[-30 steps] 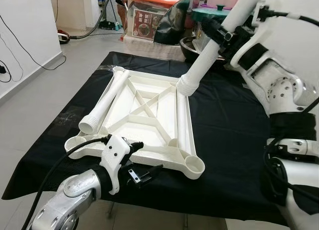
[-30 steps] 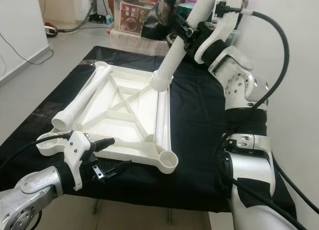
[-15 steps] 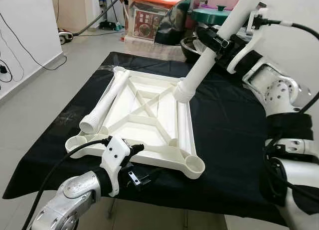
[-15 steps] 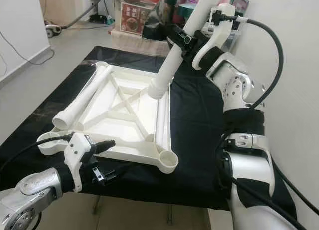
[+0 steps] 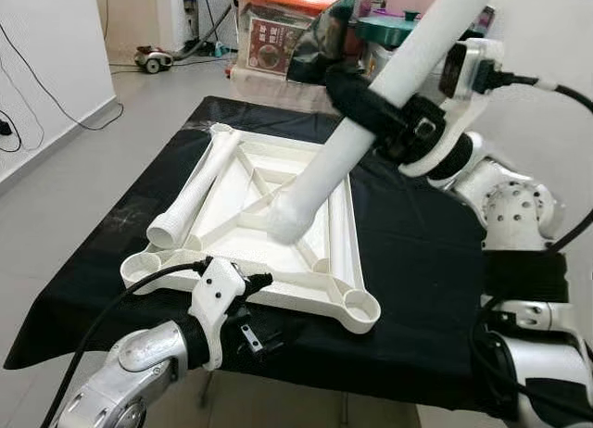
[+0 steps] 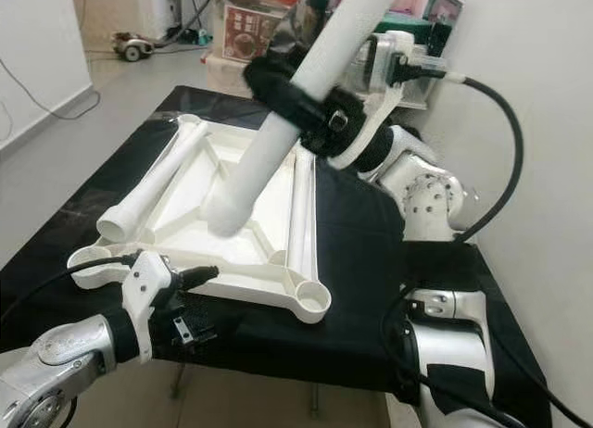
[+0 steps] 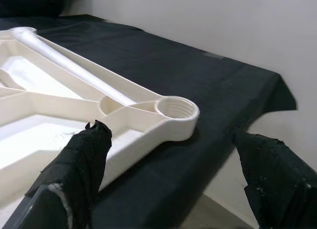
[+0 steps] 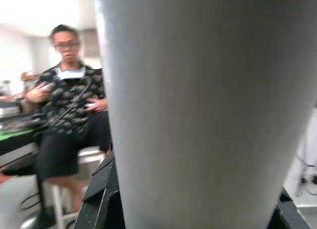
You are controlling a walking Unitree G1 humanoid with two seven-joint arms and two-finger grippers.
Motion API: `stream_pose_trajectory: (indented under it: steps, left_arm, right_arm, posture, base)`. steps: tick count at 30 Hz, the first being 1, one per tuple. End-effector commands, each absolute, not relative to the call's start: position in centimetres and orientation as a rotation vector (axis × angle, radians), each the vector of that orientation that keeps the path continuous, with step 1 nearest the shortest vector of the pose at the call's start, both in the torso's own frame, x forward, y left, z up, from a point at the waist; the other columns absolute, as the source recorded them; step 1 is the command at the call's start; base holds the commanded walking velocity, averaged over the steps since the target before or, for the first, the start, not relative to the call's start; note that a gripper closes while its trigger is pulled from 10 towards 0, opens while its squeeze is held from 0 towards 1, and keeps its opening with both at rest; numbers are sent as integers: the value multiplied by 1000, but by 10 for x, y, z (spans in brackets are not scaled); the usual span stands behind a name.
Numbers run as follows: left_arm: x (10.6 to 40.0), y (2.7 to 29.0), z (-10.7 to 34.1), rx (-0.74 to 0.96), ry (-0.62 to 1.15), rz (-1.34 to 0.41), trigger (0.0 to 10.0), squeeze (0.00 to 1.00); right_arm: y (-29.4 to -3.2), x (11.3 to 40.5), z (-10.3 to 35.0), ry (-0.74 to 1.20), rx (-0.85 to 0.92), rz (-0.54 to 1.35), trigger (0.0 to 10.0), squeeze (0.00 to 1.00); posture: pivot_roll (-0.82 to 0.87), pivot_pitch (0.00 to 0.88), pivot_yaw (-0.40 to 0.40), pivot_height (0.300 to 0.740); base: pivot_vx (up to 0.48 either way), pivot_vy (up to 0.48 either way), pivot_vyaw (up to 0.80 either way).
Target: Building children table
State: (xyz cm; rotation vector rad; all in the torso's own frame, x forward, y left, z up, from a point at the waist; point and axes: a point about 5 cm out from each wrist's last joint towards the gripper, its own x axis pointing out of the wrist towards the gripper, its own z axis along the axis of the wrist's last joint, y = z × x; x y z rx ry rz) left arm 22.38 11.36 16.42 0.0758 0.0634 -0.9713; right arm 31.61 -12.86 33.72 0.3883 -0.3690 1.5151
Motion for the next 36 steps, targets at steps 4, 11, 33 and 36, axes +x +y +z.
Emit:
stream_pose_trajectory:
  steps: [4,11,33,36]
  left_arm:
    - [215,110,165,63,84,-1028,10000,0]
    - [210,102,170,61,85,-1119,10000,0]
    - [210,114,159,104,159,-1128,10000,0]
    - [211,115,160,103,155,-1125,10000,0]
  right_arm:
    - [-129,314,335,-372,378,1549,0,0]
    - [-126,317,319,-316,336,1535,0,0]
    - [-135,303,295,-214,284,1630,0,0]
    - [-134,302,293,-210,288,1635,0,0]
  posture:
    - [121,0,-179,740]
    - [118,0,-170,740]
    - [109,0,-151,740]
    - [113,0,-151,740]
  base:
    - [0,0,0]
    - [0,0,0]
    - [0,0,0]
    - [0,0,0]
